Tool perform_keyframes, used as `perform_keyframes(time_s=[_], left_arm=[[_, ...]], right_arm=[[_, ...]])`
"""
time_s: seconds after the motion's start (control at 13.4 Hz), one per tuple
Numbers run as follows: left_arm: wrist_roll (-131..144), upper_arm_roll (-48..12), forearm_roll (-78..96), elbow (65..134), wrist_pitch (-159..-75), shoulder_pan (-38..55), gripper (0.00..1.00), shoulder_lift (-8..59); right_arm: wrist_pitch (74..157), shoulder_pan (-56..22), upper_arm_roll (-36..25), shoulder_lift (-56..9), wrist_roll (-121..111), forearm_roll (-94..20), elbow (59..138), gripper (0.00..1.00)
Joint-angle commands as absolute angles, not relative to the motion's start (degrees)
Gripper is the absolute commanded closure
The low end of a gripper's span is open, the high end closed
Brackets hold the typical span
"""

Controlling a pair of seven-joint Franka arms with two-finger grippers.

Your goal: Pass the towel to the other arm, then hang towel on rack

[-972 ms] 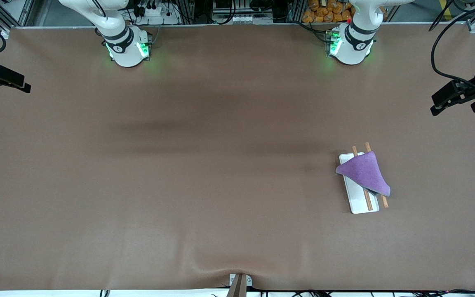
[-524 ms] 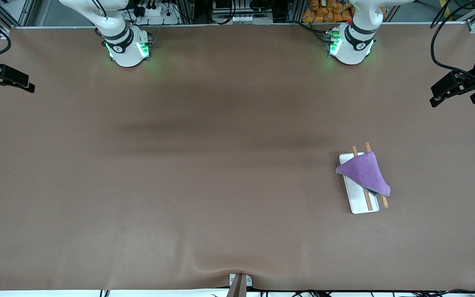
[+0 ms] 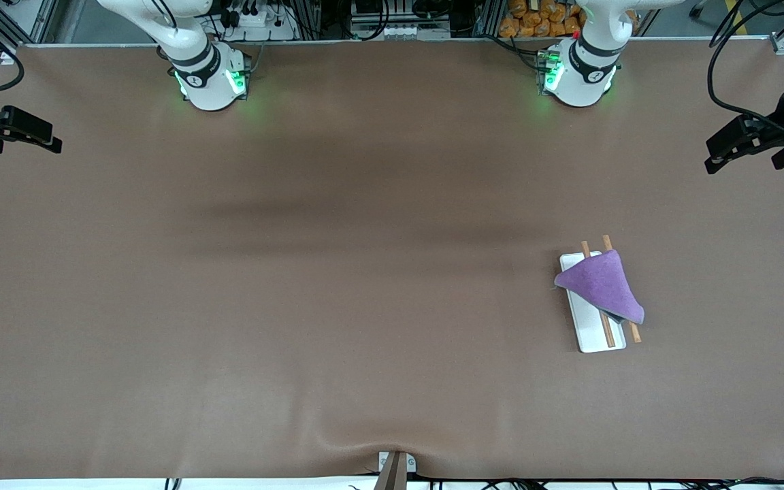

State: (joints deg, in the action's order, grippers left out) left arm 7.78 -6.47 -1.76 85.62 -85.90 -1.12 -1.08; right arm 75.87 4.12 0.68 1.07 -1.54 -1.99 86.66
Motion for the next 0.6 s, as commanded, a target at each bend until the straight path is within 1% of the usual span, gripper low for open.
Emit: perform_keyframes(time_s=[0.0, 0.52], left_arm=[[6.7, -5.7, -1.5, 86.5, -84.6, -0.3, 0.0, -2.5], [7.6, -5.2, -0.5, 86.1, -83.3, -0.4, 0.0, -2.6]], right_arm=[[76.3, 4.9, 1.4, 2.5, -2.1, -1.4, 87.5, 0.0], [77.6, 5.4, 1.3, 2.5, -3.8, -1.4, 87.6, 0.0]])
